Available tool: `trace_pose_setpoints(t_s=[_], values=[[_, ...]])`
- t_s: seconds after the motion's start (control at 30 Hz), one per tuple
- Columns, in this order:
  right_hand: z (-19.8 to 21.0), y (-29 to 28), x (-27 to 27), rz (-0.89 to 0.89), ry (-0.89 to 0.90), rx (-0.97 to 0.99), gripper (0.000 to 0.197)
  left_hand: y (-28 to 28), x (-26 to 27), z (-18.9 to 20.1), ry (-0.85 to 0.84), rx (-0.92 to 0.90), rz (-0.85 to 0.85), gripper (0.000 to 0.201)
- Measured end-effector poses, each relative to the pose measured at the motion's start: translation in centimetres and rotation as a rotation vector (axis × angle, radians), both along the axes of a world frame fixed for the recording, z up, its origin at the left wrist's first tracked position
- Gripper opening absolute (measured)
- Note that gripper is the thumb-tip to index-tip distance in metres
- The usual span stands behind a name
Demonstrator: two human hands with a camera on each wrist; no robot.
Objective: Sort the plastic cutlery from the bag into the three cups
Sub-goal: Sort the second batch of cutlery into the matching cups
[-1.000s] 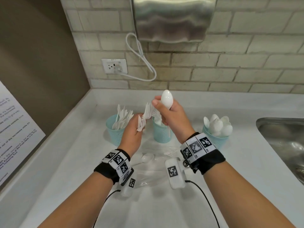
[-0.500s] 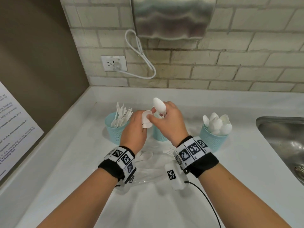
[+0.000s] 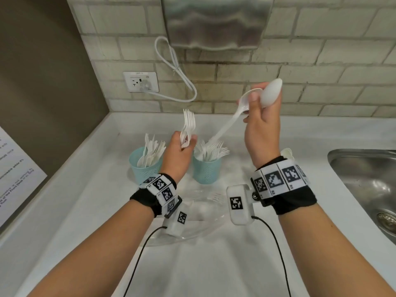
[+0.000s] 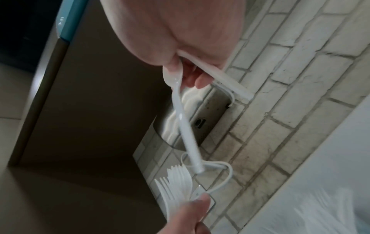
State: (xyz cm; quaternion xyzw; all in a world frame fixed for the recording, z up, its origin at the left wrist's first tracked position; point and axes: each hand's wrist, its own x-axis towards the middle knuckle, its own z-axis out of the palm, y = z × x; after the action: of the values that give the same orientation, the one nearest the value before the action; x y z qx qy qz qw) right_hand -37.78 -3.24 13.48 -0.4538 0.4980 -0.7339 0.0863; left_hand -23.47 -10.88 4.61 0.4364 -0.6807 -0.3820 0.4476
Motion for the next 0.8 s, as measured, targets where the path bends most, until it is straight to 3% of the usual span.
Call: trace_pose_setpoints(t_s=[0.1,0.3,0.53,0.67,0.8], values=[[-0.5,0.3,-1.4,0.058,-0.084,-0.036,0.011,-0.7,-1.8,1.3,0.126,0.118,-0.091,0.016],[-2.6,1.2,-3.3,0.057,-0.118,0.11,0.006,-1.0,-5.6,1.0,0.285,0.272,-0.293,0.025],[-3.5,1.8,-4.9,0.072,-0.126,0.093,0.01,-2.6,-5.7,-0.8,0.006,0.047,-0.27,0.008],[-3.8,2.0,-5.5,0.068,-0.149,0.105,0.006,-2.6,-5.7,-1.5,0.045,0.029,-0.281,0.006],[-3.5,2.4,-6.3,0.03,-0.164,0.051,0.007,-2.2,-6.1,-1.2,0.202,0.058,-0.268,0.01]])
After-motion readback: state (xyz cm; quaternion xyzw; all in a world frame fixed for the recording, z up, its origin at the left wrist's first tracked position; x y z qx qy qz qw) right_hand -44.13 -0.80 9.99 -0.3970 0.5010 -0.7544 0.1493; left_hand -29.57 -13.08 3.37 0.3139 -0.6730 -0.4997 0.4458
